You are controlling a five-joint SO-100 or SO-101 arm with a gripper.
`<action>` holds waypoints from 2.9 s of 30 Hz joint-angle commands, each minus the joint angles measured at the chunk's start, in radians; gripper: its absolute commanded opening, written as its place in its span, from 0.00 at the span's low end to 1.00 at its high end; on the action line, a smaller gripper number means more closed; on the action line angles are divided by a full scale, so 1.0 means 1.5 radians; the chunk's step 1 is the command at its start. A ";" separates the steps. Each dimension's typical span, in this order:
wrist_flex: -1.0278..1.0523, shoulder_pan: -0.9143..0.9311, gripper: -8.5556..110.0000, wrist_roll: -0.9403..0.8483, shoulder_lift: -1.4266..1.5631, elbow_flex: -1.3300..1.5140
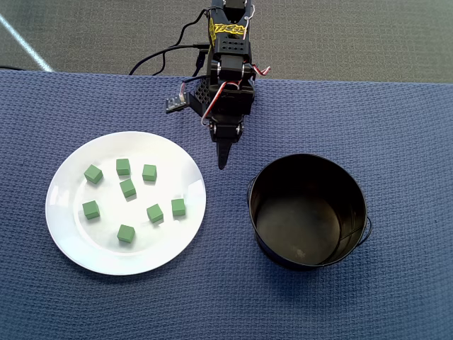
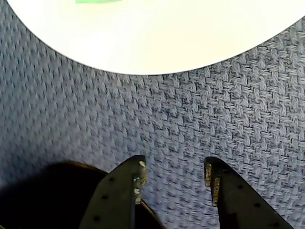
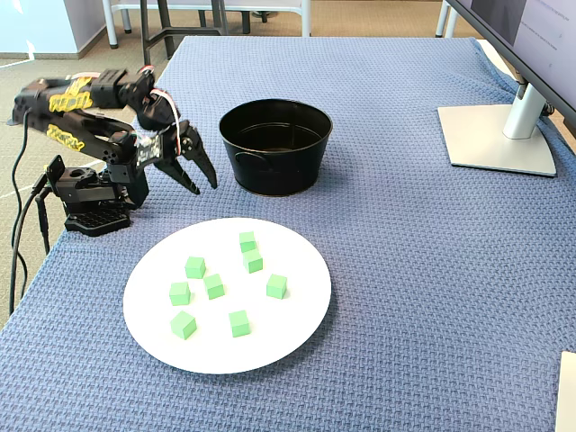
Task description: Pick up the green cubes from the white plate and place them in the black recipient
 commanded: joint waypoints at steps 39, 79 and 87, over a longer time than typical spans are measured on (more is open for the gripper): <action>0.015 0.178 0.23 -0.408 -0.776 -0.603; 0.082 0.121 0.07 -0.280 -0.482 -0.504; 0.265 -0.001 0.07 -0.132 -0.241 -0.585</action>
